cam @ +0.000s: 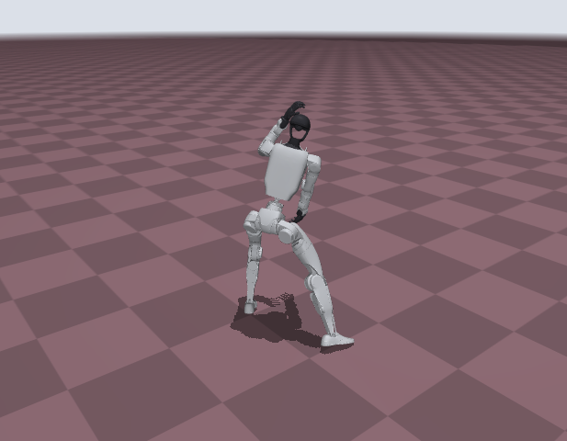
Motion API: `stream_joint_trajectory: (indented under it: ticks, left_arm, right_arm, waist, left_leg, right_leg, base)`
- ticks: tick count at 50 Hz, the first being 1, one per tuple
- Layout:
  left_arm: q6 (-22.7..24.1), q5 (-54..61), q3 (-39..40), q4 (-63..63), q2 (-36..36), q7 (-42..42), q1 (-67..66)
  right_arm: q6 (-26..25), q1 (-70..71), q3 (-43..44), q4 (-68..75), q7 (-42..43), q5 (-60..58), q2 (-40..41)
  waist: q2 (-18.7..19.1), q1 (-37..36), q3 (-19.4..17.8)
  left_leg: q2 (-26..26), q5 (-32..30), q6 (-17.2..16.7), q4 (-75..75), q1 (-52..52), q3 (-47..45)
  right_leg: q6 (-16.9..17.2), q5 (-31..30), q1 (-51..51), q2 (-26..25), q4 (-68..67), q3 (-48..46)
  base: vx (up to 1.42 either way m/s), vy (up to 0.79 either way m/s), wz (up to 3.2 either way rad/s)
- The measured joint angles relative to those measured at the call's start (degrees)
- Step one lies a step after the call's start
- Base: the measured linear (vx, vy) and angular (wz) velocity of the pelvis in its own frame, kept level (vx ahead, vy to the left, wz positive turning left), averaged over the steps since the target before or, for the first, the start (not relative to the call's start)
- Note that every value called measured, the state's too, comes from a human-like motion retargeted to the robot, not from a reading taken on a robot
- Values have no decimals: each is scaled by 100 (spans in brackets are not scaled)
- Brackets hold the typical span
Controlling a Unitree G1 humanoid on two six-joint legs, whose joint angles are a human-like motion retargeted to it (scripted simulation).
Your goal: Kungfu
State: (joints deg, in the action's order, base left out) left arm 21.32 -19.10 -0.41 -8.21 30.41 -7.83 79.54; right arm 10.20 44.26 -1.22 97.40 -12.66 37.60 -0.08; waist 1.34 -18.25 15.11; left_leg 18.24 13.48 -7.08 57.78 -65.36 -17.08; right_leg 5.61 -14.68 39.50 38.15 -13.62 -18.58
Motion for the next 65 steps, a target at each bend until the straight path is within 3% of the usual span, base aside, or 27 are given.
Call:
stream_joint_trajectory:
  ticks: [3, 5, 10, 13, 18, 21, 25, 27, 29, 32, 33, 35, 37, 40, 44, 47, 50, 55, 62, 65]
  left_arm:
    - [45, -86, 239, -228, 162, -407, -275]
    - [194, 30, 307, -301, 200, -574, -560]
    - [317, 94, 668, -251, 396, -797, -1324]
    - [326, 316, 1065, -127, 675, -813, -1993]
    - [441, 1156, 2441, 178, 956, -248, -3989]
    - [415, 1148, 3573, 686, 495, 239, -5485]
    - [-95, 710, 4623, 2262, -289, 577, -7192]
    - [-261, 712, 4990, 3493, -566, 1023, -7845]
    - [-441, 1571, 5193, 4915, -704, 1907, -8343]
    - [-1023, 4501, 5492, 7372, -838, 4288, -8317]
    - [-1371, 5665, 5612, 8174, -853, 4833, -8036]
    - [-1545, 7823, 5876, 9323, -1007, 4825, -7549]
    - [-1257, 9487, 5552, 9922, -1141, 4367, -7147]
    - [-1422, 10146, 4691, 10355, -1245, 4344, -6614]
    - [-1442, 9527, 3964, 10206, -1340, 4370, -6347]
    - [-1343, 9022, 3682, 9827, -1380, 4287, -6379]
    - [-1332, 8270, 3395, 9548, -1288, 4319, -6454]
    - [-1220, 6189, 2425, 9388, -890, 4161, -6854]
    - [-920, 2813, 1864, 9519, -553, 2976, -7801]
    - [-952, 1978, 1753, 9899, -455, 2298, -8055]
  right_arm:
    - [396, 216, -20, 0, -418, -430, 346]
    - [318, 209, -288, -58, -961, -390, 427]
    - [680, -166, -607, -820, -775, -60, 560]
    - [886, -430, -734, -1678, -865, 534, 615]
    - [970, -659, -891, -3929, -803, 934, 260]
    - [879, -577, -892, -5619, -681, 904, -577]
    - [983, -380, -680, -8167, -80, 1158, -1964]
    - [1034, -248, -232, -9400, 230, 1282, -2720]
    - [1027, -308, 658, -10573, 418, 1540, -3496]
    - [1477, -921, 2603, -12152, 632, 2101, -4897]
    - [1704, -1073, 3308, -12500, 636, 2174, -5434]
    - [1911, -1586, 4722, -12817, 472, 2005, -6244]
    - [1815, -2290, 5942, -12902, 665, 1291, -6494]
    - [2039, -3176, 6853, -13297, 1671, -19, -6425]
    - [1995, -3698, 6401, -13404, 2333, -702, -6288]
    - [2129, -3477, 5778, -13536, 2243, -39, -6149]
    - [2582, -3258, 5558, -13501, 2173, 400, -6013]
    - [2323, -3514, 5633, -13078, 2489, -831, -5910]
    - [2365, -3350, 4926, -11904, 2634, -886, -6261]
    - [2371, -3103, 4608, -11110, 2859, -1726, -6697]
  waist:
    - [70, 60, -66]
    - [84, 119, -13]
    - [-64, 347, -15]
    - [-11, 574, -9]
    - [-11, 926, 17]
    - [-288, 1332, 194]
    - [-694, 1780, 409]
    - [-984, 1994, 610]
    - [-1022, 2393, 892]
    - [-685, 3164, 1468]
    - [-477, 3421, 1468]
    - [-139, 3745, 1468]
    - [-119, 3883, 1439]
    - [-124, 3917, 1191]
    - [25, 3967, 996]
    - [213, 3821, 1003]
    - [279, 3768, 896]
    - [158, 3683, 864]
    - [-122, 3622, 759]
    - [-201, 3717, 741]
  left_leg:
    - [100, -26, 97, 69, -18, 106]
    - [157, -84, 154, 3, 1, 167]
    - [213, -232, 104, -569, 242, 120]
    - [321, -417, -133, -959, 356, 264]
    - [606, -776, -705, -1764, 822, 244]
    - [36, -1230, -792, -2691, 1259, -257]
    - [-548, -1819, -792, -3867, 2294, -317]
    - [-754, -1900, -792, -4496, 3079, -241]
    - [-704, -1852, -792, -4935, 3549, 29]
    - [-411, -1494, -792, -5188, 3288, -31]
    - [-393, -1384, -792, -5214, 3109, -18]
    - [-415, -1173, -792, -5089, 2893, 411]
    - [-381, -1021, -792, -5026, 2923, 537]
    - [-420, -853, -792, -5039, 3193, 604]
    - [-449, -831, -792, -5110, 3579, 451]
    - [-395, -665, -792, -5148, 3761, 380]
    - [-432, -532, -792, -5159, 3874, 412]
    - [-583, -425, -792, -5094, 3874, 489]
    - [-696, -332, -792, -5071, 4075, 217]
    - [-707, -285, -792, -4968, 4015, -7]
  right_leg:
    - [-417, -167, -46, -185, -66, 6]
    - [-690, -219, -1, -299, -188, 37]
    - [-1260, -161, 374, -362, -506, 184]
    - [-994, 12, 412, -536, -515, 254]
    - [38, 466, 529, -688, -502, 39]
    - [606, 552, 1131, -2, -725, -47]
    - [904, 969, 2239, 364, -1695, 742]
    - [886, 1434, 2649, 252, -2239, 1073]
    - [815, 1987, 2837, 33, -2818, 1099]
    - [638, 2589, 3374, -233, -3565, 1044]
    - [618, 2744, 3514, -176, -3765, 1032]
    - [576, 3012, 3591, -271, -4017, 1041]
    - [513, 3097, 3638, -496, -4097, 1153]
    - [432, 3093, 3705, -775, -4104, 1369]
    - [341, 2885, 3779, -922, -3966, 1546]
    - [284, 2632, 3842, -1175, -3695, 1628]
    - [301, 2356, 3767, -1276, -3370, 1701]
    - [392, 1897, 3579, -1195, -2775, 1731]
    - [511, 1257, 3432, -1136, -2014, 1633]
    - [513, 1002, 3492, -1061, -1704, 1454]
  base:
    - [4, 2, -27]
    - [6, -11, -7]
    - [-8, -26, -3]
    - [-20, -43, -18]
    - [-22, -53, -49]
    - [-33, -18, 30]
    - [-19, -34, -65]
    - [11, -92, -167]
    - [23, -117, -115]
    - [9, -104, 35]
    - [-3, -46, 106]
    - [-14, -28, 44]
    - [-32, -30, -53]
    - [-32, -1, -99]
    - [-6, 22, -96]
    - [-2, 33, -129]
    - [-8, 30, -73]
    - [-3, 17, -24]
    - [-6, 14, -52]
    - [-14, 8, -55]
